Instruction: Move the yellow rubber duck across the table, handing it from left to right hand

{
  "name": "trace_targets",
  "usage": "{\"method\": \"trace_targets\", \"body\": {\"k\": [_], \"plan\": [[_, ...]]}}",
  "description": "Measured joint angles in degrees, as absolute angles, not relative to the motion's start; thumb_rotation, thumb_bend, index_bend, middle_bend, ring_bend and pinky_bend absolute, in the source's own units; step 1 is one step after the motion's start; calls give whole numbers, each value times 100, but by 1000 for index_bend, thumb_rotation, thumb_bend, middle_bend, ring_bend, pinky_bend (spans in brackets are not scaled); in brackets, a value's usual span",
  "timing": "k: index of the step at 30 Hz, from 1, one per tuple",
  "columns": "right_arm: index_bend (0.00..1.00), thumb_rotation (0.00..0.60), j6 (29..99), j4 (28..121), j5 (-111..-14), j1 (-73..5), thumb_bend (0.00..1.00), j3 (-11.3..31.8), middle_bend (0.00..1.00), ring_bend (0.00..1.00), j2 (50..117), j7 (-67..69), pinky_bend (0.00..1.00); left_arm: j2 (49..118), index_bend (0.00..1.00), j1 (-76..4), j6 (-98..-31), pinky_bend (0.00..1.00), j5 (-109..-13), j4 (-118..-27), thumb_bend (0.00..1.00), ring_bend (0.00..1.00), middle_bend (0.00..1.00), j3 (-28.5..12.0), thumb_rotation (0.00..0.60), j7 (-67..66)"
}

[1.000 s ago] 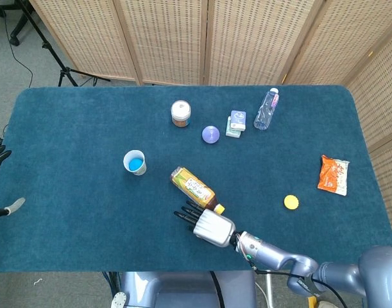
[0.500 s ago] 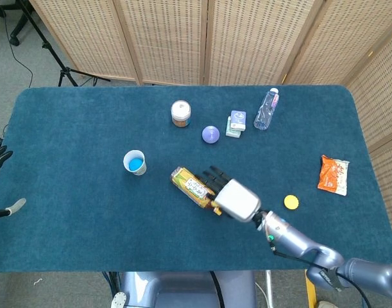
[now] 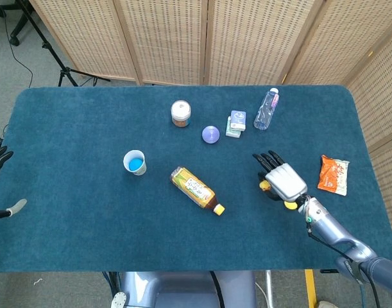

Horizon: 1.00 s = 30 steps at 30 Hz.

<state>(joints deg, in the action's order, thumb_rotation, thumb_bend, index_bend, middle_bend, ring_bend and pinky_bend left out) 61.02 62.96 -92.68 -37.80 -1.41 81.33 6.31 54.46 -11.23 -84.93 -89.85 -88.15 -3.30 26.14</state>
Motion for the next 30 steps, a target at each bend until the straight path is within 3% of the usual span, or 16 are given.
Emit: {"method": "trace_targets", "body": {"k": [10,30], "plan": [[475,600,6693,6223,-9592,-3444,503,-388,0,0,7930,837,0,5433,18,-1138,-8432,0,-8966,-8779,206,0,0,-335,600,2675],[475,600,6730,5516,-9612,-3046,510,-633,0,0,8105,1179,0,5439,19,-1142,-8398,0,-8992,-8834,206,0,0,-317,600,2584]]}}
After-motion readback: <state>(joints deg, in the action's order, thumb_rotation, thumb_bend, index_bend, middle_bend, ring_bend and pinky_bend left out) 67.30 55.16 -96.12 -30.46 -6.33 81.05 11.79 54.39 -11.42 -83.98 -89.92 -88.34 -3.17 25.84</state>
